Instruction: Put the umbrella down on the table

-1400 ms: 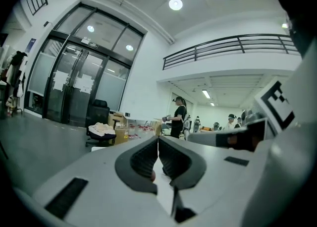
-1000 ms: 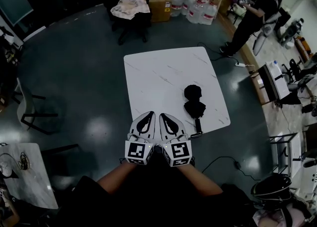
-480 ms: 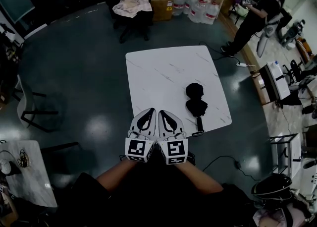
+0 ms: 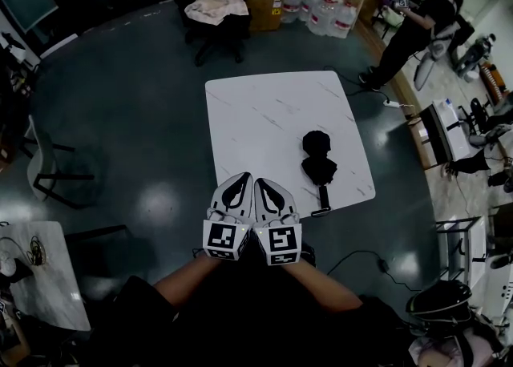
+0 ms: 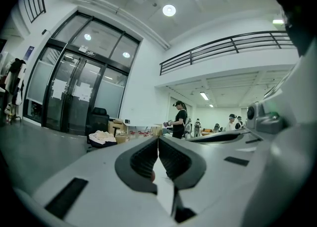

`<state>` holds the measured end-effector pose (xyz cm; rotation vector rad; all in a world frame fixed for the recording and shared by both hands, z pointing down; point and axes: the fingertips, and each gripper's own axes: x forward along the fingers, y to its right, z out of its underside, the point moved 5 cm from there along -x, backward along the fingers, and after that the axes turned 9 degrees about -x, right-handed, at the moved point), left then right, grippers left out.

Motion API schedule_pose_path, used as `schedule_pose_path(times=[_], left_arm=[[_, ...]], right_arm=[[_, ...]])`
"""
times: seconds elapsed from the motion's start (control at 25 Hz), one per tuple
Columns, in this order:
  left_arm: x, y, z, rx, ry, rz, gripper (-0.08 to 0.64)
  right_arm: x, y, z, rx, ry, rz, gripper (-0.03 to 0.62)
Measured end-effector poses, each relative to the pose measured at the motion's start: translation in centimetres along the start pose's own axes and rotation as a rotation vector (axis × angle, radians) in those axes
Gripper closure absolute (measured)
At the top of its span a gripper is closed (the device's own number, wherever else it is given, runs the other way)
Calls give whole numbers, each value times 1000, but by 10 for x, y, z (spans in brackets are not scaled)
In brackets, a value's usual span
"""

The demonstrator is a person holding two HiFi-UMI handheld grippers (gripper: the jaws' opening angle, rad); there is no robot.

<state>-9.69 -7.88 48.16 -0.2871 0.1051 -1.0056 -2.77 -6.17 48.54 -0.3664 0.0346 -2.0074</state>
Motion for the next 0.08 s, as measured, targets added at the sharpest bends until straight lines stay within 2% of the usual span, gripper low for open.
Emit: schedule_pose_path(times=[0.08], left_arm=[[0,1,0,1,0,-4,543]], right_arm=[[-2,1,2,6,0,3,575]])
